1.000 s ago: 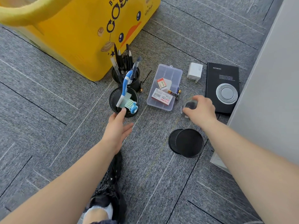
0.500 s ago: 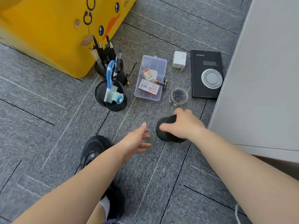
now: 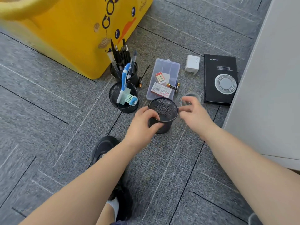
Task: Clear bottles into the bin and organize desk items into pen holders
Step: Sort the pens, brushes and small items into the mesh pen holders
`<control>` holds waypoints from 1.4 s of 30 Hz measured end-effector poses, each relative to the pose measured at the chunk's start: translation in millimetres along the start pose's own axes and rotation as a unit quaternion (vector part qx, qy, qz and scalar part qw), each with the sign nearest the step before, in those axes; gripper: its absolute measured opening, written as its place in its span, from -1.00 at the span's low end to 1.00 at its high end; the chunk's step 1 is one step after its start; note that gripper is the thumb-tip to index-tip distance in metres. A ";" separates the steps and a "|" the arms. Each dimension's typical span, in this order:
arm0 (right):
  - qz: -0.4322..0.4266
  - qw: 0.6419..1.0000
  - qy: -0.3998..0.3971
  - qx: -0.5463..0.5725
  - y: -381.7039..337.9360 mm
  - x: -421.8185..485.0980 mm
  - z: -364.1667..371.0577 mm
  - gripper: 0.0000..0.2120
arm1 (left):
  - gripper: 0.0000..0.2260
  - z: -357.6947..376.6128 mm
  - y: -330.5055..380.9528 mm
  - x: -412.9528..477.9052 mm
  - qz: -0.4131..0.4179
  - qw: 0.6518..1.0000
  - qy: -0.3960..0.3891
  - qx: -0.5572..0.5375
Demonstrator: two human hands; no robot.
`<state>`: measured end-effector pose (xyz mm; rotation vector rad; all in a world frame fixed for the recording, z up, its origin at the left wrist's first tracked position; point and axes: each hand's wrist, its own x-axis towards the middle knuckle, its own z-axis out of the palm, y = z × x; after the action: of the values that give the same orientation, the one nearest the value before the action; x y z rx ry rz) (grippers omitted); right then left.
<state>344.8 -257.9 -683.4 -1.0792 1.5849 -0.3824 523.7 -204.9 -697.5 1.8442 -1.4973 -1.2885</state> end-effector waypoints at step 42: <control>-0.143 0.964 -0.148 -0.169 -70.9 97.9 6.5 -0.60 | -0.25 21.9 -2.6 1.7 -0.165 0.965 0.107 -0.173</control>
<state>385.7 -371.5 -692.7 -1.5607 1.2533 -0.1303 506.3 -201.0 -710.6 1.9684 -0.8159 -1.3410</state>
